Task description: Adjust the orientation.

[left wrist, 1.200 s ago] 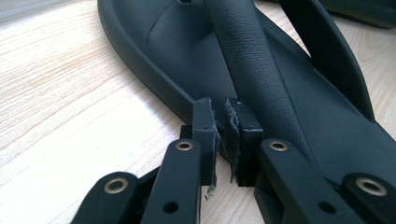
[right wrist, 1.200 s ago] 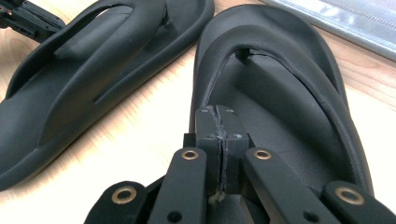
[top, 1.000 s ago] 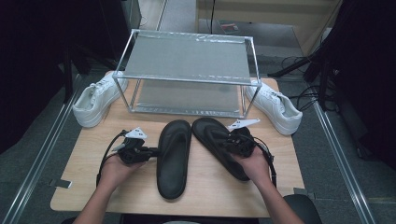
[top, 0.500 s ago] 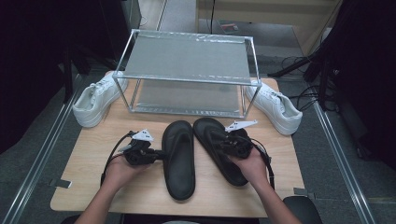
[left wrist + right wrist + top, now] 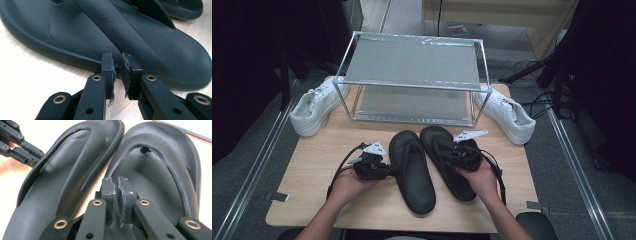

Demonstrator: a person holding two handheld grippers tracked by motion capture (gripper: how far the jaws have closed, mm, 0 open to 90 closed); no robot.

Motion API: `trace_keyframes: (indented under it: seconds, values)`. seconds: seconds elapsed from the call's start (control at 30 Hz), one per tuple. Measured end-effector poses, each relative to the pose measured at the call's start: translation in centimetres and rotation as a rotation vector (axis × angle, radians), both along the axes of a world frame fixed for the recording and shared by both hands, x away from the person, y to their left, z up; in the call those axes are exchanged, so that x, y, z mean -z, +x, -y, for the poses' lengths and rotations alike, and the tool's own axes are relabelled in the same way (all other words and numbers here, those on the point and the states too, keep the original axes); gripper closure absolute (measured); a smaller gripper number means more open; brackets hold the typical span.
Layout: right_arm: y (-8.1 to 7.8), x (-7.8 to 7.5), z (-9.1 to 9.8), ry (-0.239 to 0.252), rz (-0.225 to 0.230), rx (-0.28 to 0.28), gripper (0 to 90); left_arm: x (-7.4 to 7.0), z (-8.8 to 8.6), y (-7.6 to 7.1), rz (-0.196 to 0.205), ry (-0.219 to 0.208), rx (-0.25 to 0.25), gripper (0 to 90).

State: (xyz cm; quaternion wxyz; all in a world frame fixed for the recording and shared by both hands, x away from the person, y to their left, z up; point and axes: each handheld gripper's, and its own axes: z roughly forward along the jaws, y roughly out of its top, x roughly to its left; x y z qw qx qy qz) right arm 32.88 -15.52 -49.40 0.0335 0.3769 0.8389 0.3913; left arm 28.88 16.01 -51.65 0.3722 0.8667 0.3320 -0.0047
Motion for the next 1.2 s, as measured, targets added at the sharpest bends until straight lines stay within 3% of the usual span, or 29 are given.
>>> trace_keyframes:
  seconds: [0.53, 0.6, 0.67, 0.73, 0.97, 1.07, 1.2]
  values:
    - [-0.1, 0.2, 0.1, 0.011, -0.008, 0.009, 84.1, 0.0, 2.4, -0.8, -0.002, 0.006, 0.087, 79.4]
    - [-0.1, 0.2, 0.1, 0.011, -0.008, 0.01, 84.0, 0.0, 2.6, -0.8, -0.005, 0.004, 0.09, 78.8]
    - [-0.1, 0.1, 0.2, 0.008, -0.007, 0.014, 83.8, 0.1, 2.7, -0.8, -0.034, -0.009, 0.102, 78.4]
    - [0.0, 0.1, 0.3, 0.015, -0.007, 0.012, 83.3, 0.0, 2.8, -0.9, -0.03, -0.005, 0.11, 78.2]
    - [-0.1, -0.4, 1.1, 0.051, 0.018, 0.037, 74.9, -0.4, 2.1, -0.7, -0.024, -0.004, 0.078, 71.3]
    - [-0.2, -0.7, 1.6, 0.091, 0.022, 0.048, 68.1, -0.8, 1.3, -0.4, -0.018, -0.027, 0.035, 63.6]
    - [-0.7, -0.7, 1.9, 0.129, 0.044, 0.047, 58.2, -1.0, 0.5, -0.1, 0.0, -0.027, 0.006, 53.2]
